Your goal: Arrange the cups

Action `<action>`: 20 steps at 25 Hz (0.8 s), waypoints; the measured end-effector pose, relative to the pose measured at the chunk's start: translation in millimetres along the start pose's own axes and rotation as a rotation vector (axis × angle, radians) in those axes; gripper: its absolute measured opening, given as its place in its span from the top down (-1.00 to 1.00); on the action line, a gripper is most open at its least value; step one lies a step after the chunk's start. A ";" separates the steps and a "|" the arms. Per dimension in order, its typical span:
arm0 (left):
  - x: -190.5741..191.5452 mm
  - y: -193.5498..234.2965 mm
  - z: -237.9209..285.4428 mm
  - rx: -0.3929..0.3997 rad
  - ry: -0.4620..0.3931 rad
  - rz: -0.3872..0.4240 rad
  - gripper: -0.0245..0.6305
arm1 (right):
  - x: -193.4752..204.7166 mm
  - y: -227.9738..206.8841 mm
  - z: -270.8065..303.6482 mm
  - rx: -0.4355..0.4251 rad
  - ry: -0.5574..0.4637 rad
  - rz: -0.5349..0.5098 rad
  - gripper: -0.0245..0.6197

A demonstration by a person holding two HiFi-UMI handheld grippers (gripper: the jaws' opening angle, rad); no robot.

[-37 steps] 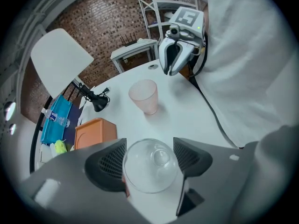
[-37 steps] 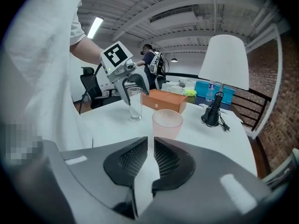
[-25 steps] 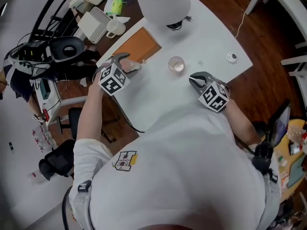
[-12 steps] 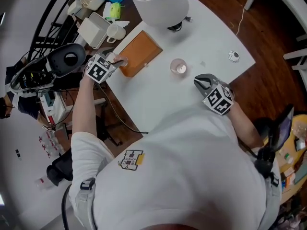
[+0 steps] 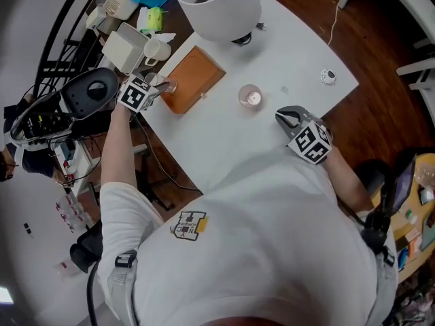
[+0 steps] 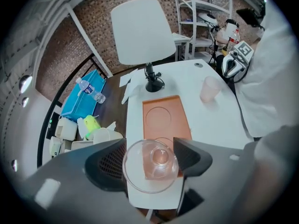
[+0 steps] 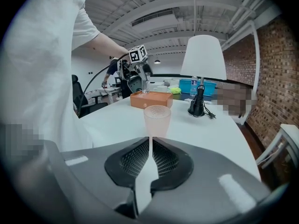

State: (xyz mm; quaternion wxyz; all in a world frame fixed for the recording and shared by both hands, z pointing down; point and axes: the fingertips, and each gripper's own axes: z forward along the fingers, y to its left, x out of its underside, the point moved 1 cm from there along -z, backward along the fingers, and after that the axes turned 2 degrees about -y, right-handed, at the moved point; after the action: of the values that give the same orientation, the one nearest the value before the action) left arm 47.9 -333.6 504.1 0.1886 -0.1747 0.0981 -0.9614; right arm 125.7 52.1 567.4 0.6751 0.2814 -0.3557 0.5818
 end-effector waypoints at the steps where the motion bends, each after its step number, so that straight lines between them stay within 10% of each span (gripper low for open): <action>1: -0.1 -0.2 2.3 0.003 0.000 0.000 -0.04 | 0.1 0.1 0.0 0.001 0.001 0.004 0.86; 20: 2.4 -7.5 12.4 0.039 0.004 0.005 -0.04 | 0.9 0.8 2.3 -0.005 0.002 -0.004 0.86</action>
State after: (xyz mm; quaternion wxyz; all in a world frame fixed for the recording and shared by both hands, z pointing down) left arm 48.0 -329.3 518.1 0.1944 -0.1688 0.0800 -0.9630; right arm 124.6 50.9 569.5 0.6773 0.2799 -0.3558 0.5799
